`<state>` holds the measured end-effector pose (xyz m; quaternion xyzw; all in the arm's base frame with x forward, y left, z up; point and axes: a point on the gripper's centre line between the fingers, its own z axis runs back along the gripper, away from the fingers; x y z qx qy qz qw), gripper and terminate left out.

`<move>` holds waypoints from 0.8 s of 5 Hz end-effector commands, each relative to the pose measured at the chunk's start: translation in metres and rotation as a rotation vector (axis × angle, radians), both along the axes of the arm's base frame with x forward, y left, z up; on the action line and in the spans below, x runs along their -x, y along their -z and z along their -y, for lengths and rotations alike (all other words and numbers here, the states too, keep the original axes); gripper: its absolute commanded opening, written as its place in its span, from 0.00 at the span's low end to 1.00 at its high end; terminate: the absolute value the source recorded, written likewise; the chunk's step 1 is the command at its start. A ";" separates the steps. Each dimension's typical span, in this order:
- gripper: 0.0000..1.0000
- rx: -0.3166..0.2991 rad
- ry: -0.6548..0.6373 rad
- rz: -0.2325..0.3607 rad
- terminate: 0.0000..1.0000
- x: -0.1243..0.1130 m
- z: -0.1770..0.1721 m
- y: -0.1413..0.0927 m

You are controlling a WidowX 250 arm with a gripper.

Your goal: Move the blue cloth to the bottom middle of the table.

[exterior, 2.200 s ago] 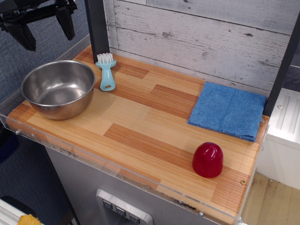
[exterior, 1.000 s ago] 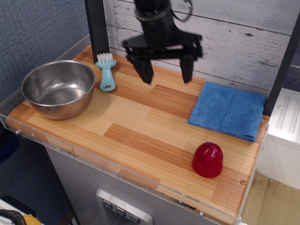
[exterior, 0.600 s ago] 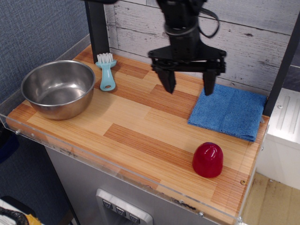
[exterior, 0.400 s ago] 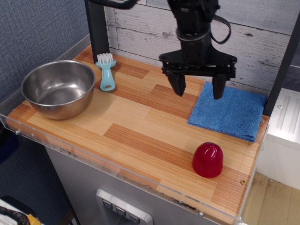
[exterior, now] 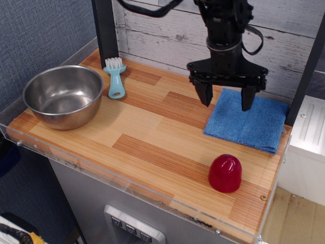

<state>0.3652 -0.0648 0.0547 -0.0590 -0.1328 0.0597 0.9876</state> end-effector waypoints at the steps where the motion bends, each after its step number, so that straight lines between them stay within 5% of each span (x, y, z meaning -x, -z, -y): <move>1: 1.00 0.020 0.006 0.033 0.00 -0.008 0.011 0.001; 4: 1.00 -0.018 0.048 -0.003 0.00 -0.020 0.027 0.034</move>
